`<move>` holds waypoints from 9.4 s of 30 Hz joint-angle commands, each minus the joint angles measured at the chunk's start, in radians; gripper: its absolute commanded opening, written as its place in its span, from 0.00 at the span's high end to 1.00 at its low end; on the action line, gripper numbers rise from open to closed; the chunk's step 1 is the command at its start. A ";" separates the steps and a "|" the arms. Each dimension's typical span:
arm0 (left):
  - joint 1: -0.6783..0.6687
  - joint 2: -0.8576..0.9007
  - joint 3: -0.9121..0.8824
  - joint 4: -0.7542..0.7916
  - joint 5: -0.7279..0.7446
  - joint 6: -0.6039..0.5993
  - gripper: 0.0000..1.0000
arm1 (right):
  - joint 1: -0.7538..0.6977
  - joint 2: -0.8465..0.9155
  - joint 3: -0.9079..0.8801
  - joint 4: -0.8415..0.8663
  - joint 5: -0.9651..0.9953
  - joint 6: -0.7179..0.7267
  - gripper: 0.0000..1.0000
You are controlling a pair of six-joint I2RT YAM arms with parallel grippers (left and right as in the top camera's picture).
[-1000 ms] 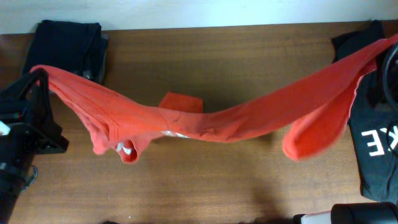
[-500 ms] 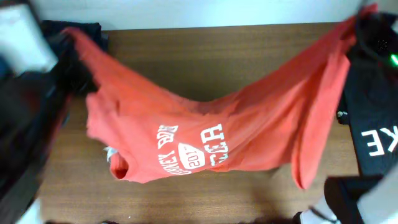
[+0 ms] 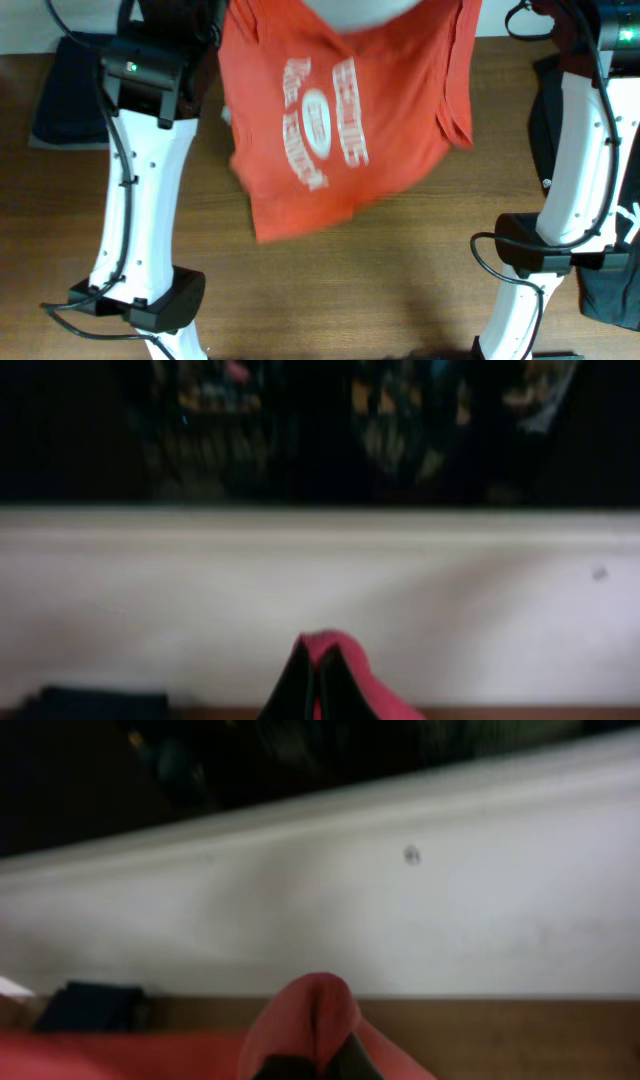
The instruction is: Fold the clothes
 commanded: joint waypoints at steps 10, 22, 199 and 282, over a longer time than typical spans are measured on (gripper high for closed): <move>0.103 -0.122 0.118 -0.253 -0.008 0.097 0.99 | -0.104 -0.166 0.019 -0.177 -0.073 -0.030 0.96; 0.102 -0.041 -0.066 -0.900 0.103 -0.216 0.99 | -0.086 -0.114 -0.153 -0.561 -0.066 -0.098 0.89; -0.025 -0.286 -1.532 -0.433 0.264 -0.421 0.99 | -0.084 0.137 -1.049 -0.060 0.063 -0.077 0.96; -0.026 -0.286 -1.480 -0.333 0.180 -0.324 0.99 | -0.285 -0.107 -0.632 -0.561 0.177 -0.102 0.01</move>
